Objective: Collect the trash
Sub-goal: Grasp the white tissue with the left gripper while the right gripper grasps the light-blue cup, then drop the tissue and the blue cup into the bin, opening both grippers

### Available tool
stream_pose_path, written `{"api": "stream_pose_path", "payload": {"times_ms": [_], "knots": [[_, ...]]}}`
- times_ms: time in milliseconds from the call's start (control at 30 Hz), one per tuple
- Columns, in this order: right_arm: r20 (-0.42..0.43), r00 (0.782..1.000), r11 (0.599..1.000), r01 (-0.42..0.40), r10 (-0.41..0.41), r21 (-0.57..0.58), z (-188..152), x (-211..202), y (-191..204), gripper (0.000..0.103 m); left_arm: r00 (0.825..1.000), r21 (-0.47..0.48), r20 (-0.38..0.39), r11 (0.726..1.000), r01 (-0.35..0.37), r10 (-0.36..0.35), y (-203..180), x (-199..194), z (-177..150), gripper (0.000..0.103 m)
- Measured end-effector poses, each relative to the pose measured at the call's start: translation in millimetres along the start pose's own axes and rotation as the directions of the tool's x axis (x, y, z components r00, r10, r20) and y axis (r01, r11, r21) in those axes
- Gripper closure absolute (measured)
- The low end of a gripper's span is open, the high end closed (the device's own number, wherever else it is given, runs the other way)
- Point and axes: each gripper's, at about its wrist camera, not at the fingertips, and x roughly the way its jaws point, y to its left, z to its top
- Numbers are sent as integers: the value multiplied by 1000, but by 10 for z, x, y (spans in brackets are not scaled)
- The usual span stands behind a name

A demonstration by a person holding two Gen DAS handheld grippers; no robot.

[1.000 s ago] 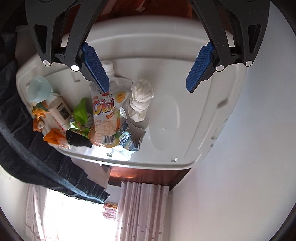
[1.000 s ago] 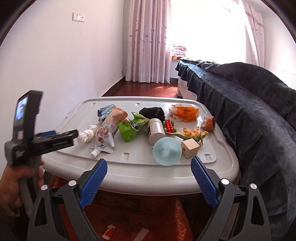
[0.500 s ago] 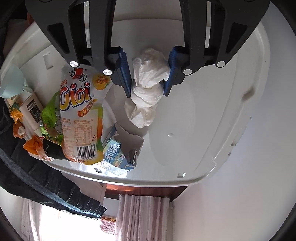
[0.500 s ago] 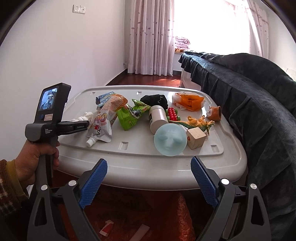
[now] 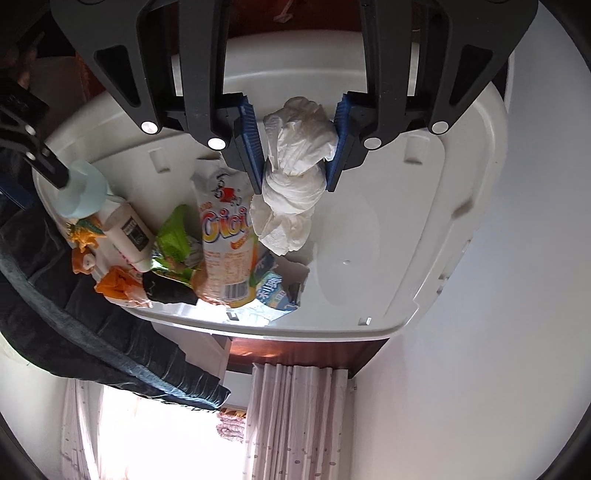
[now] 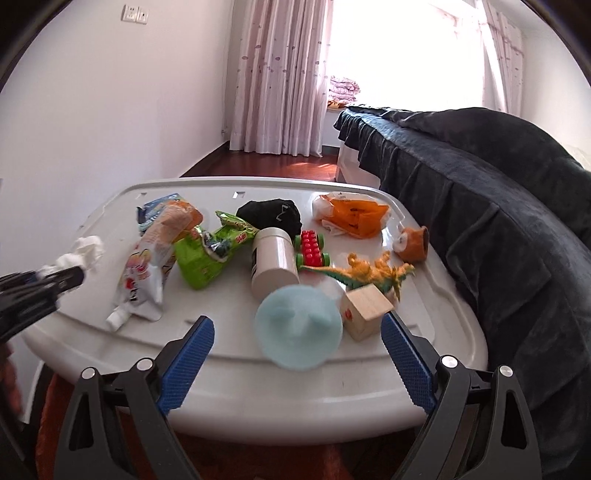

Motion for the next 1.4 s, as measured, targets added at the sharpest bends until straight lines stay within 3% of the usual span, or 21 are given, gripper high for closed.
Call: {"api": "stream_pose_path", "payload": {"times_ms": [367, 567, 767, 1000, 1233, 1400], "knots": [[-44, 998, 997, 36, -39, -73, 47, 506, 92, 13, 996, 28, -6, 996, 87, -87, -232, -96, -124, 71], [-101, 994, 996, 28, -36, -84, 46, 684, 47, 42, 996, 33, -11, 995, 90, -90, -266, -71, -147, 71], [-83, 996, 996, 11, -19, -85, 37, 641, 46, 42, 996, 29, -11, 996, 86, -85, -254, -51, -176, 71], [-32, 999, 995, -13, 10, -98, 110, 350, 113, 42, 996, 32, 10, 995, 91, -91, -287, -142, -170, 71], [33, 996, 994, -75, 78, -82, 169, -285, 189, 42, 994, 53, 35, 994, 98, -100, -365, -483, -241, 71], [-11, 993, 989, -119, 119, -84, -40, -668, 251, 42, 997, 60, 19, 995, 79, -80, -348, -754, -447, 71]]}}
